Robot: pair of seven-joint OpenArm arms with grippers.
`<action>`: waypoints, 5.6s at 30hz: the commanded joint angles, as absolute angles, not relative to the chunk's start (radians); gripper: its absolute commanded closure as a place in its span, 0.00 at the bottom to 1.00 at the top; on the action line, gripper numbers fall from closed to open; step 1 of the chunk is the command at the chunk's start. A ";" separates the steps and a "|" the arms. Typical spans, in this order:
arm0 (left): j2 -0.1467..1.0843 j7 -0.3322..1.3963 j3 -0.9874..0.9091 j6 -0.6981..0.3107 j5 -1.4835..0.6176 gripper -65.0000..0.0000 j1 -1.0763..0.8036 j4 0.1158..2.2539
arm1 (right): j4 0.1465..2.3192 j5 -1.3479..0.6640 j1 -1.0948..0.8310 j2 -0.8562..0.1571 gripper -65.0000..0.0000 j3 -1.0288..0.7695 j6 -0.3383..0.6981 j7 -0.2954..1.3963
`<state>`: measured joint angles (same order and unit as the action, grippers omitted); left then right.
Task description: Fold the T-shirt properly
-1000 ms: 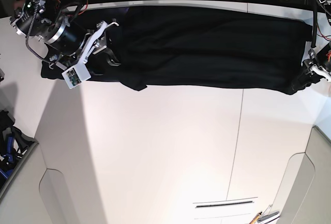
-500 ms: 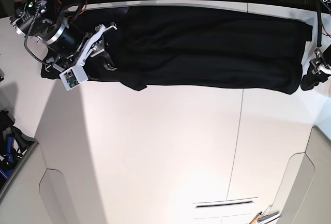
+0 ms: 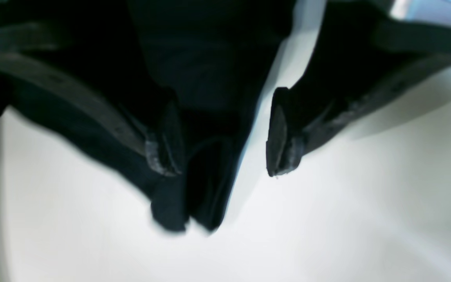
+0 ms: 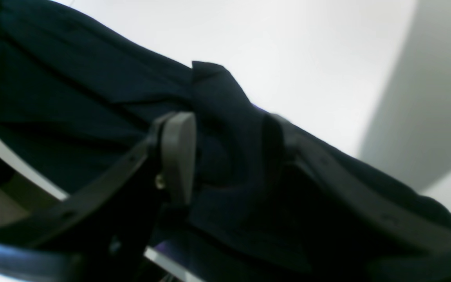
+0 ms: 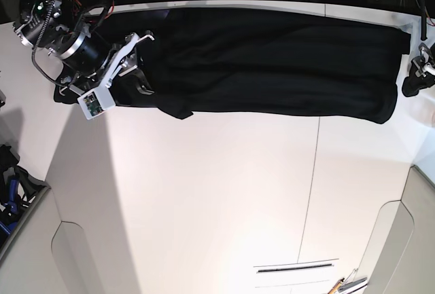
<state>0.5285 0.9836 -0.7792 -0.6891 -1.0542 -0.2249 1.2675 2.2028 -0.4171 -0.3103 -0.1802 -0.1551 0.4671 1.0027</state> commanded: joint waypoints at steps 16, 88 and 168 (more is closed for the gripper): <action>0.491 0.890 -0.786 -0.698 -1.058 0.43 -0.238 1.135 | 2.218 -0.430 -0.306 -0.185 0.57 -0.159 0.468 0.977; 0.399 1.212 -0.492 -0.698 -1.484 1.00 -0.266 1.566 | 2.218 -0.237 -0.306 -0.185 0.57 -0.210 0.362 0.976; 0.152 1.044 -0.092 -0.698 -1.252 0.53 -0.175 1.682 | 2.218 -0.112 -0.308 -0.232 0.57 -0.498 0.220 0.970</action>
